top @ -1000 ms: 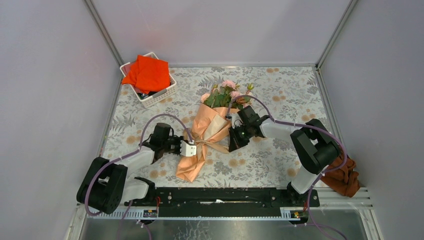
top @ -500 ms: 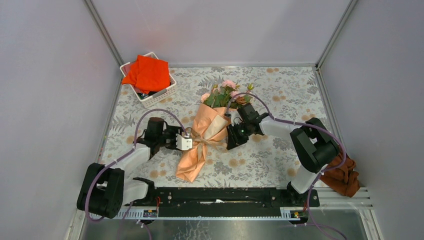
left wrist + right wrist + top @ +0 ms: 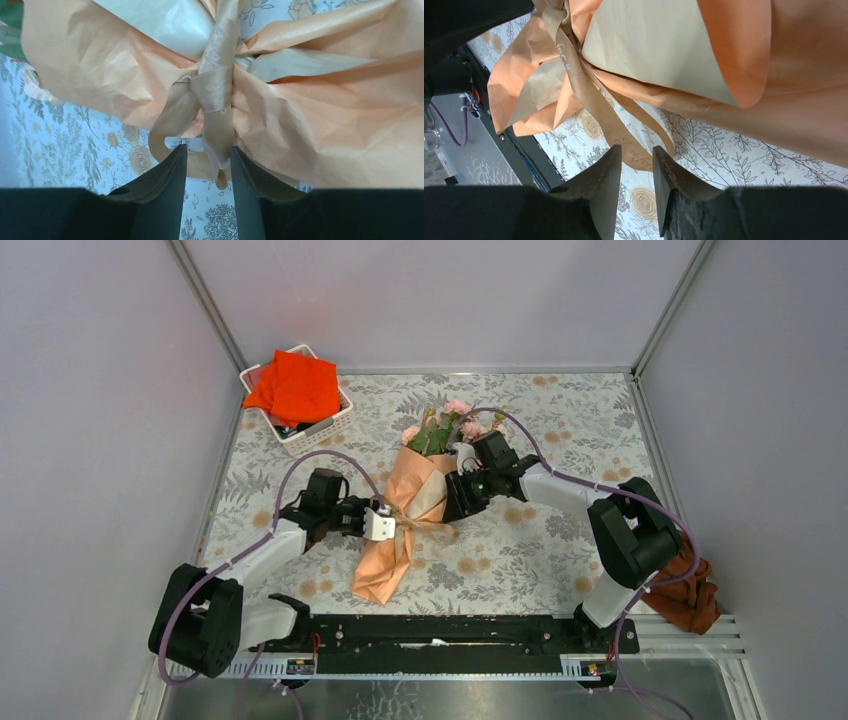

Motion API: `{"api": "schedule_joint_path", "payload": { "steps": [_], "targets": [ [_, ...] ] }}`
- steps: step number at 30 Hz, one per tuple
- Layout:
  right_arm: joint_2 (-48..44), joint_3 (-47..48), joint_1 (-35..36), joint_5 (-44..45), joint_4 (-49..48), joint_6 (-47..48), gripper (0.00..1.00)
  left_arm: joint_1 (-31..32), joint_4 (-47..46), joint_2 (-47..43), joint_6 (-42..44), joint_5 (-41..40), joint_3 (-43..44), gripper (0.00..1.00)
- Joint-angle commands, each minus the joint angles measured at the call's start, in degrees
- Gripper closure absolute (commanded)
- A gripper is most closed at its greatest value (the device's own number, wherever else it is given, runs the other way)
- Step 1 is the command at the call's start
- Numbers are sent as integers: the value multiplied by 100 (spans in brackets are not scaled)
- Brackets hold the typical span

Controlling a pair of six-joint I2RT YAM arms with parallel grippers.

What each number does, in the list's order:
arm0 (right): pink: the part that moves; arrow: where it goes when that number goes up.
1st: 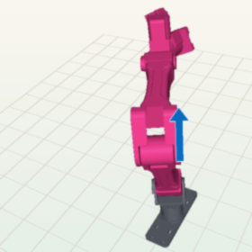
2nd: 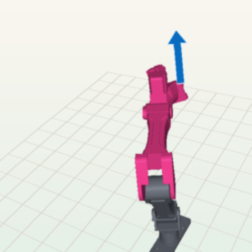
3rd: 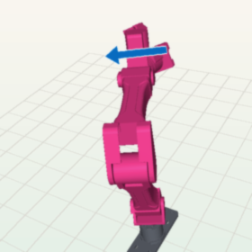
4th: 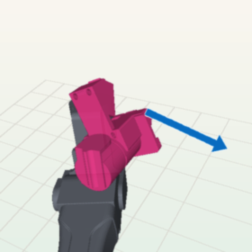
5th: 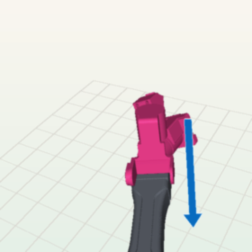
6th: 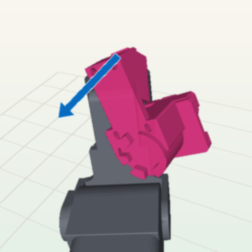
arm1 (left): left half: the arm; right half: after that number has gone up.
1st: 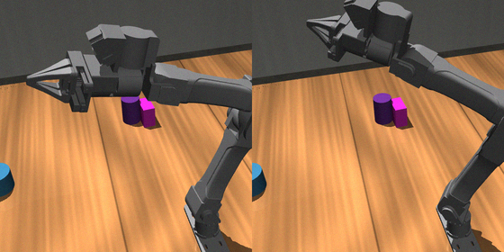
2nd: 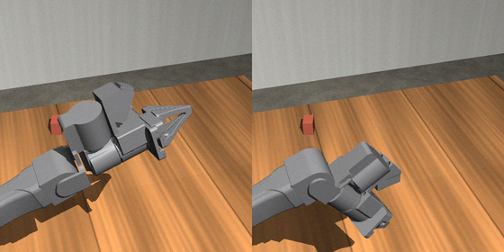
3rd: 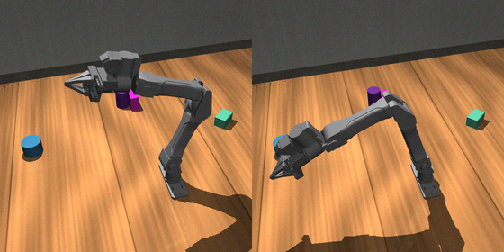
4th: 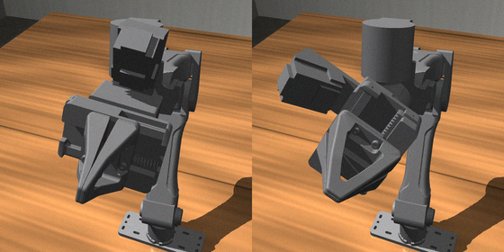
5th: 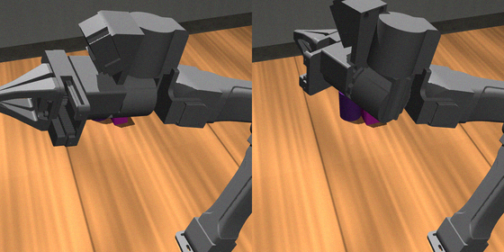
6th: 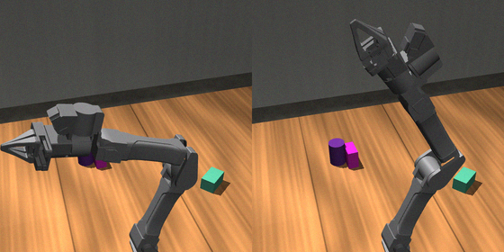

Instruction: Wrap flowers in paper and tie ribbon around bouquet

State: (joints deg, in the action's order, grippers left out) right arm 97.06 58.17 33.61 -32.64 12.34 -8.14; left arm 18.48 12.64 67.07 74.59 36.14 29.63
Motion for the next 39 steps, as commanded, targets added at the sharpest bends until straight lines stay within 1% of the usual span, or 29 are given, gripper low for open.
{"api": "schedule_joint_path", "payload": {
  "steps": [1,3,5,7,8,10,13,15,18,20,22,25,28,30,32,33,36,39],
  "targets": [
    [-77,164,-35,-199,-196,-142,63,176,-787,216,-724,-450,-35,57],
    [-126,83,-32,-155,-249,-165,63,237,-550,244,-673,-400,6,58],
    [-136,18,-31,-129,-275,-172,62,366,-514,269,-706,-494,-21,62],
    [-134,-13,-30,-140,-287,-183,62,430,-672,296,-813,-638,-65,70],
    [-134,-23,-32,-138,-293,-189,62,433,-698,293,-810,-689,-78,72],
    [-158,-55,-31,-137,-308,-184,62,437,-634,279,-748,-731,-89,78],
    [-156,-54,-38,-130,-307,-158,62,435,-477,261,-652,-754,-84,89],
    [-150,-35,-37,-130,-301,-166,63,445,-500,263,-636,-825,-112,100],
    [-180,-33,-30,-118,-293,-162,63,448,-519,163,-693,-891,-76,100],
    [-224,-49,-30,-117,-299,-171,63,446,-357,23,-728,-860,25,100],
    [-239,-47,-32,-163,-358,-190,63,446,-4,-163,-752,-803,118,100],
    [-189,14,-9,-334,-464,-216,63,446,835,-282,-557,-765,179,100],
    [-98,119,31,-440,-397,-107,62,422,1205,-360,-497,-882,99,100],
    [-97,120,36,-354,-314,0,57,403,1469,-459,-446,-890,114,100],
    [-150,65,40,-79,-214,134,45,386,1727,-543,-380,-887,171,100],
    [-171,25,35,69,-174,205,41,385,1821,-573,-327,-876,187,100],
    [-176,-122,39,304,-278,283,37,385,1818,-590,-337,-811,208,100],
    [27,-140,73,176,-473,207,34,384,1670,-566,-554,-729,312,100]
  ]
}}
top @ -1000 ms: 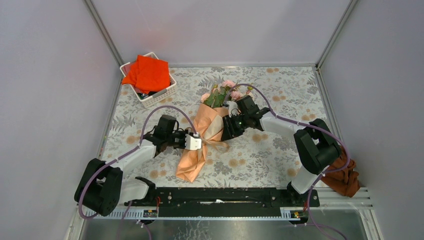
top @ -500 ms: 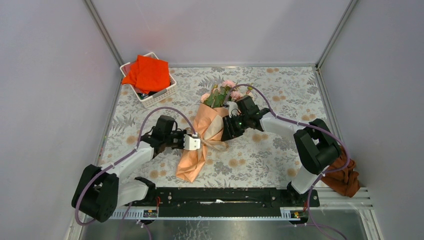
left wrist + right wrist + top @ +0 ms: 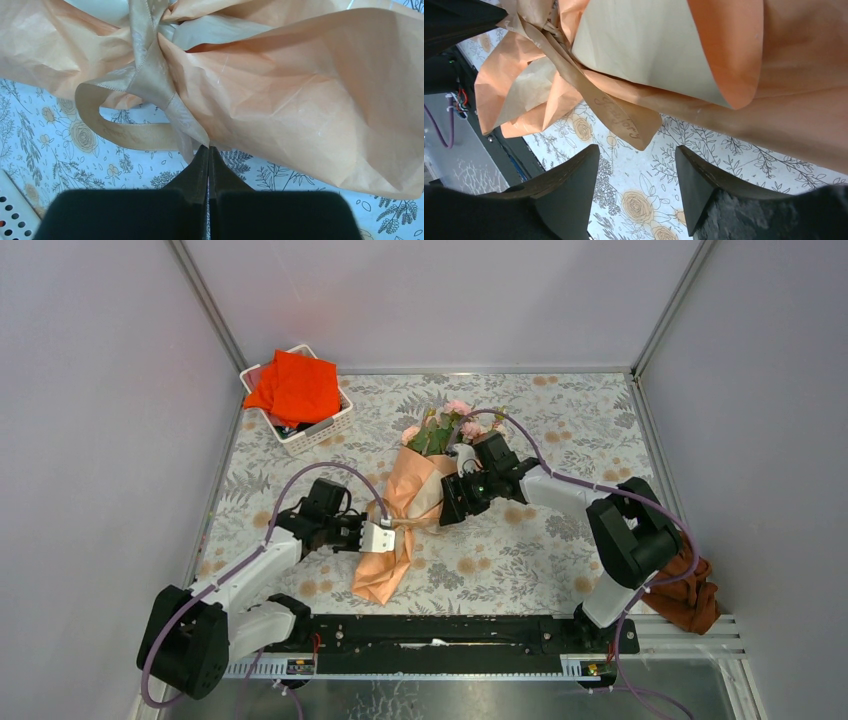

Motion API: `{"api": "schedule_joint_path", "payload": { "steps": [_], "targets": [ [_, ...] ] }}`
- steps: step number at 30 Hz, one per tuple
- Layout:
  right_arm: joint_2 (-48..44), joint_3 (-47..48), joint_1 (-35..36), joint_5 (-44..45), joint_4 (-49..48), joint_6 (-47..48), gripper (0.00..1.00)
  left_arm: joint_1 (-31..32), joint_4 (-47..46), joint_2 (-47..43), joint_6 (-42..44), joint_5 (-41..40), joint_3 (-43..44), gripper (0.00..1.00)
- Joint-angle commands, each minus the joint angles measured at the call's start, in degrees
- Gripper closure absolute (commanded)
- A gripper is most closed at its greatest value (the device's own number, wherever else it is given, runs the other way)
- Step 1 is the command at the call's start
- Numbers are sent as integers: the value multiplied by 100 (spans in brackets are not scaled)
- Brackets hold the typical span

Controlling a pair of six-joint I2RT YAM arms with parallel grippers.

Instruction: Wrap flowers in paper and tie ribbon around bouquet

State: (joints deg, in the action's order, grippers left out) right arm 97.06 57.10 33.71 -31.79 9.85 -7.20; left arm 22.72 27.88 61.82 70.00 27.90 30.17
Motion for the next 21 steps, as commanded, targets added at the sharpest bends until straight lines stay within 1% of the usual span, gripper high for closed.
{"api": "schedule_joint_path", "payload": {
  "steps": [1,4,7,13,17,21],
  "targets": [
    [85,-43,86,37,-271,114,33,-44,156,-50,-129,101,304,100],
    [186,-157,231,-145,-587,114,31,-45,313,-111,-65,97,346,94],
    [351,-114,458,-59,-698,267,30,-48,284,-93,-106,65,320,93],
    [625,5,604,149,-694,325,30,-81,-229,-49,-325,-106,360,91],
    [706,-32,690,168,-823,243,31,-111,-257,-26,-367,-29,404,81],
    [762,-46,791,243,-870,188,37,-106,-383,2,-540,126,390,75]
  ]
}}
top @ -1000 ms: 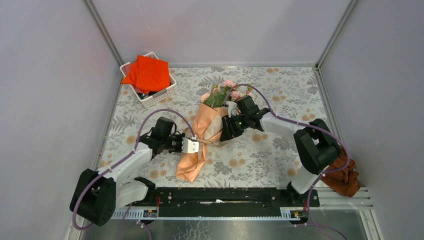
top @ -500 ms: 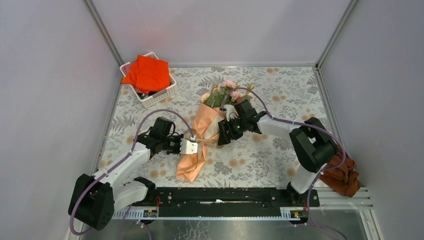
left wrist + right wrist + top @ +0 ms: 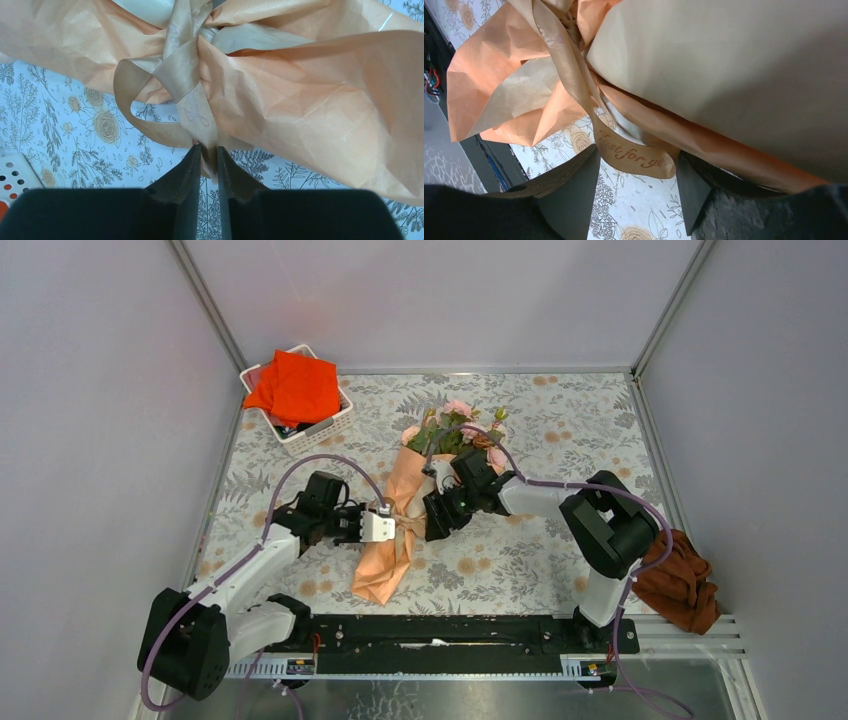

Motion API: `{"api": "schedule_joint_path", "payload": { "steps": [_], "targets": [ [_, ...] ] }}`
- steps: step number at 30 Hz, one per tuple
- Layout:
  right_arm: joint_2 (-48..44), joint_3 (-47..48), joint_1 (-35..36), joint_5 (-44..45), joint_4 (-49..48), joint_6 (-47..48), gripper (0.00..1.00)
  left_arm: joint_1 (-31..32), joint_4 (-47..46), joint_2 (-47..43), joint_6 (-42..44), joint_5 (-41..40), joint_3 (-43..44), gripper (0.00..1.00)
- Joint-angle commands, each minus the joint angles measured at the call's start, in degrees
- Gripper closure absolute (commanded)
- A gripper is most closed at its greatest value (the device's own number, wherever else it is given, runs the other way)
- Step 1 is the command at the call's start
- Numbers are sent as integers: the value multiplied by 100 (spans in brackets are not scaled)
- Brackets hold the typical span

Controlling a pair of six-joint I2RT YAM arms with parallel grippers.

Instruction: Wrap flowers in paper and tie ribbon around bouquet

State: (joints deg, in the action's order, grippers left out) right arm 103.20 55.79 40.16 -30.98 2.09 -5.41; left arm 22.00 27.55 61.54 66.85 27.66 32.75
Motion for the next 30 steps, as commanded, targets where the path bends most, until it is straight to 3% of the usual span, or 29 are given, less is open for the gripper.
{"api": "schedule_joint_path", "payload": {
  "steps": [1,4,8,12,22,30],
  "targets": [
    [129,70,145,167,-112,-15,38,-30,-389,40,-263,212,117,71],
    [59,34,154,191,-134,-43,42,-16,-589,80,-375,368,41,61],
    [-17,-23,150,221,-128,-61,44,68,-815,162,-464,485,-61,57],
    [-19,-50,150,236,-109,-82,46,198,-1111,207,-689,519,-119,62],
    [-37,-43,153,250,-26,-70,52,252,-849,113,-783,531,3,100],
    [-23,-39,152,232,34,-97,51,252,-591,-59,-949,647,245,100]
  ]
}}
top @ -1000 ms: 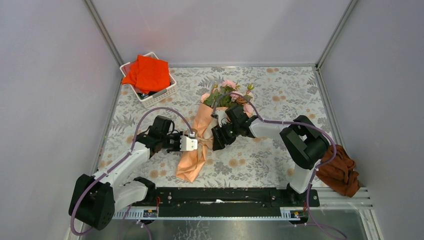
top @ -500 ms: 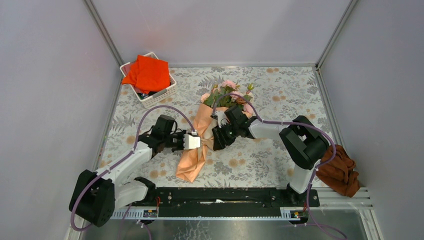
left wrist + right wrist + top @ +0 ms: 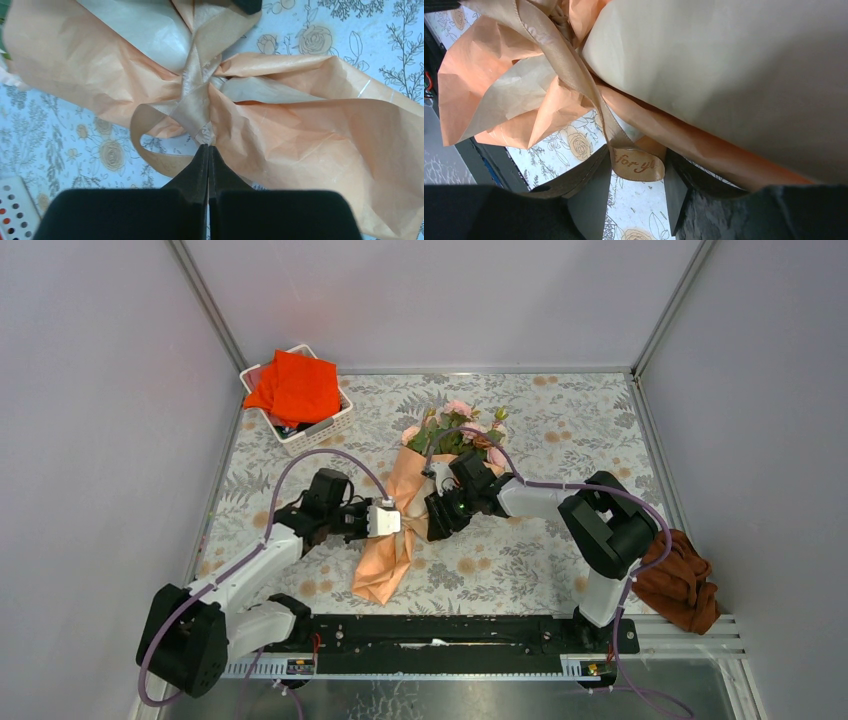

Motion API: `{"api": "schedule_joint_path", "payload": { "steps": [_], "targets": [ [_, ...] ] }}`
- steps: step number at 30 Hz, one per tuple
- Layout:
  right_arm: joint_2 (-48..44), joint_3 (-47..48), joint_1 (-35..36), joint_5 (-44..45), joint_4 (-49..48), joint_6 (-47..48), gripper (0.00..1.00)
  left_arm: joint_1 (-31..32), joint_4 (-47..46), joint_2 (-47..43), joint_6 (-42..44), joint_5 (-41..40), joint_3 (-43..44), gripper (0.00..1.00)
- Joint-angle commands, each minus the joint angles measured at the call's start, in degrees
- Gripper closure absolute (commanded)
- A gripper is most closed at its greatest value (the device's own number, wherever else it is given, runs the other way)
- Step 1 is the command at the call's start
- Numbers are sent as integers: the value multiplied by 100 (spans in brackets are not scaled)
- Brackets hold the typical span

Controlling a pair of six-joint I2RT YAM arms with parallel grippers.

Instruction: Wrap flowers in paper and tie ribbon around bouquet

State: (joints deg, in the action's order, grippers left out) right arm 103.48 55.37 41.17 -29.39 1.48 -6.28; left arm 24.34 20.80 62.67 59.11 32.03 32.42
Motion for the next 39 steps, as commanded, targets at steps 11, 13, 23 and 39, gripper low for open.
{"api": "schedule_joint_path", "payload": {
  "steps": [11,13,23,39],
  "targets": [
    [-67,-42,62,75,28,-147,48,20,40,-197,-364,311,269,100],
    [-70,-59,58,74,32,-168,48,21,-78,-194,-386,236,207,100],
    [-57,-91,81,71,-49,-221,48,27,-334,-217,-554,98,14,74],
    [-57,-141,85,104,-16,-198,48,37,-186,-74,-1150,-308,-83,60]
  ]
}}
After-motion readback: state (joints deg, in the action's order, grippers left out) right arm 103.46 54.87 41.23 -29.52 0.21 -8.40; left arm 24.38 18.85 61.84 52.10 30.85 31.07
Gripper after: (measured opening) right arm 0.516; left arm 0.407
